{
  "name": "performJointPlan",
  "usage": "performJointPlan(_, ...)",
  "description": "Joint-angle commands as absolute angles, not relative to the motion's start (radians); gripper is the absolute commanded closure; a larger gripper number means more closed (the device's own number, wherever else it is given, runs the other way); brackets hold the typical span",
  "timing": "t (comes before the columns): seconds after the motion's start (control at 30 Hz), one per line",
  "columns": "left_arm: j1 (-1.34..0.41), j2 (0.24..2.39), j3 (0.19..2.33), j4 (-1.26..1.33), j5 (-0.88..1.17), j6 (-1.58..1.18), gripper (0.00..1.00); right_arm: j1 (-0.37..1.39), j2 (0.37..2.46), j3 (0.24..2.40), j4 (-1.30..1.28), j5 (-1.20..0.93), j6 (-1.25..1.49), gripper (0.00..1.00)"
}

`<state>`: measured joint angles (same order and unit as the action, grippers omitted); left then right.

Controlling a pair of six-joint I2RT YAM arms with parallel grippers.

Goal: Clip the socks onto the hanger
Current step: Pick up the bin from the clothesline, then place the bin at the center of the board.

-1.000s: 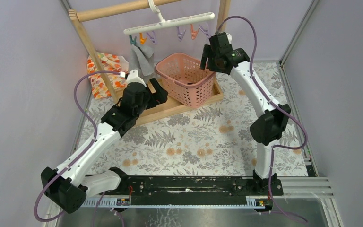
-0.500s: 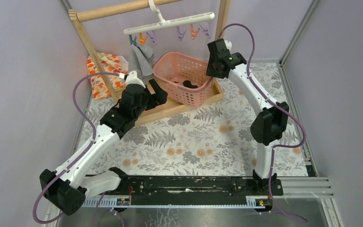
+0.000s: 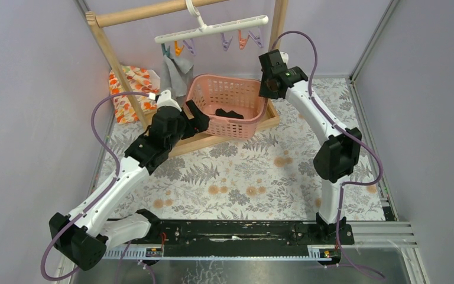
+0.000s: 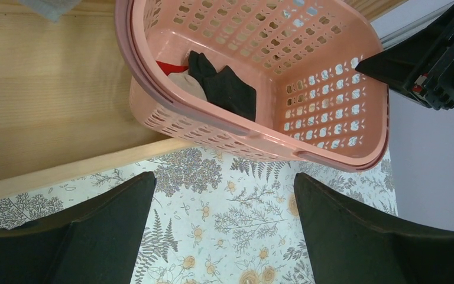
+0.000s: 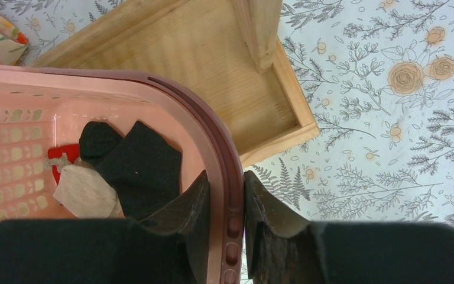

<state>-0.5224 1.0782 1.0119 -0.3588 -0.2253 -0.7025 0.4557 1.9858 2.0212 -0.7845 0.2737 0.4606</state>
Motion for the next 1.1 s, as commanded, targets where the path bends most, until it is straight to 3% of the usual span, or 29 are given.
performJointPlan(0.0, -0.52, 1.053, 1.005, -0.331, -0.212, -0.706, 0.05, 0.418, 1.87, 2.035, -0.818, 0.267, 0.443, 1.0)
performJointPlan(0.27, -0.526, 1.047, 1.006, -0.328, -0.182, -0.695, 0.05, 0.218, 1.612, 1.698, -0.704, 0.084, 0.461, 1.0)
performJointPlan(0.87, -0.569, 1.046, 1.013, -0.328, -0.182, -0.683, 0.06, -0.194, 1.153, 1.172, -0.522, 0.184, 0.701, 1.0)
performJointPlan(1.07, -0.575, 1.039, 1.012, -0.328, -0.188, -0.68, 0.06, -0.225, 1.063, 1.099, -0.475, 0.298, 0.746, 1.0)
